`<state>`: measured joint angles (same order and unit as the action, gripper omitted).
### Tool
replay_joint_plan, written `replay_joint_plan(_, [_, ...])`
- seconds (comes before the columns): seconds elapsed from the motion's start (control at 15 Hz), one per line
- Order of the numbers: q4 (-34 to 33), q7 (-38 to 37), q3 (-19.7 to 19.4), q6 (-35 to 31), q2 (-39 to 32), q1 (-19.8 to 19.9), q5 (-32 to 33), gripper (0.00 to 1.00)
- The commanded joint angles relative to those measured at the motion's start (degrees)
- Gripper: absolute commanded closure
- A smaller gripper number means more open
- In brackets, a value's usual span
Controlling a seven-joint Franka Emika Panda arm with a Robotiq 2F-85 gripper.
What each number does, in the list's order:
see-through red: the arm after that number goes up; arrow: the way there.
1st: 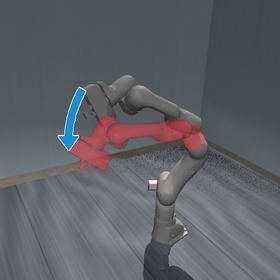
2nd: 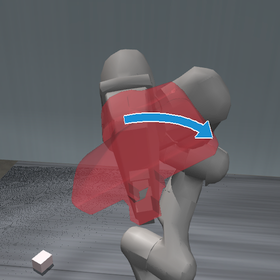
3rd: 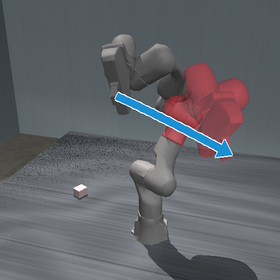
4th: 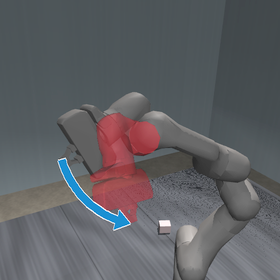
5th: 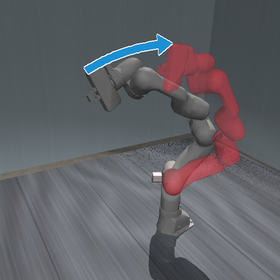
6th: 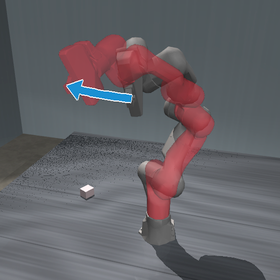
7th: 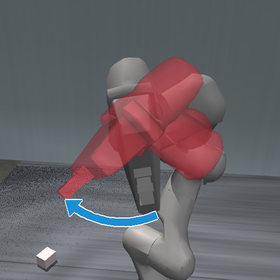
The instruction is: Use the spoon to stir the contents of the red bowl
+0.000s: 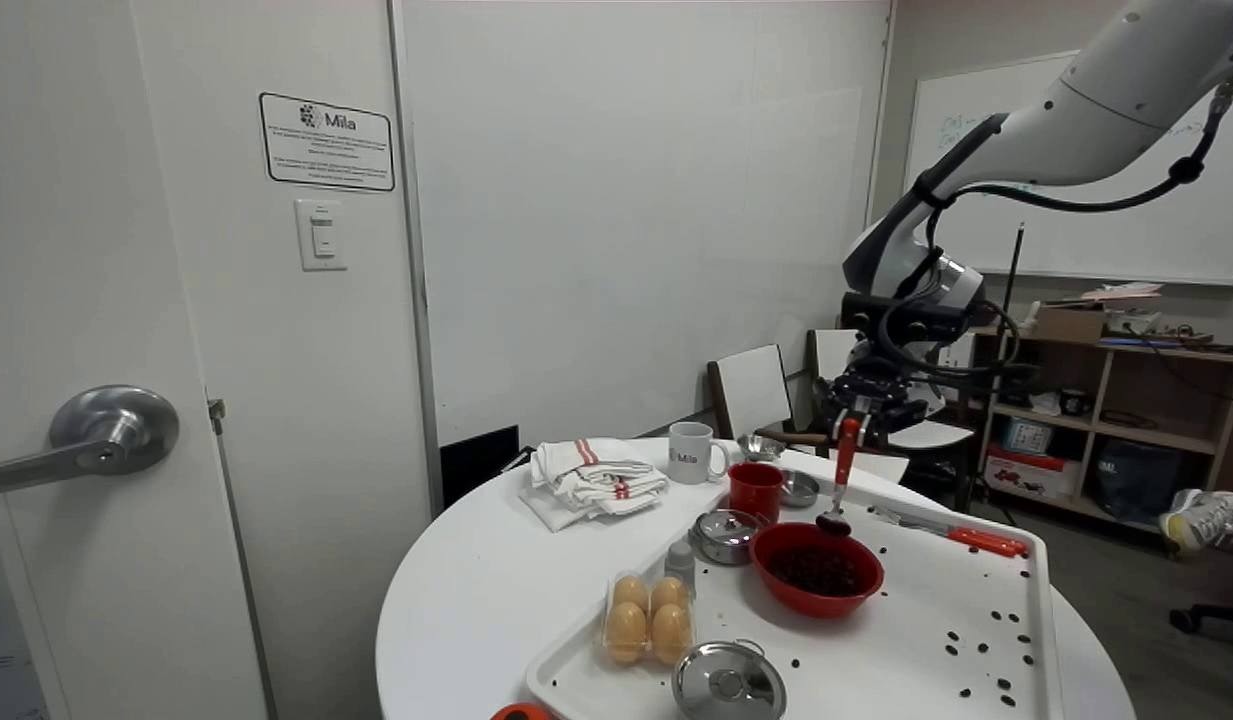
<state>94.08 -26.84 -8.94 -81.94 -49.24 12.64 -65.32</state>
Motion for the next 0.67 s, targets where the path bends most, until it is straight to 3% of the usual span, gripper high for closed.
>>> replay_joint_plan(0.0, [-5.02, -3.65, 0.25, 2.52, -3.88, 0.31, -0.13, 0.91])
replay_joint_plan(0.6, [-7.57, -3.36, 0.06, 3.11, -8.49, 2.46, -0.68, 0.91])
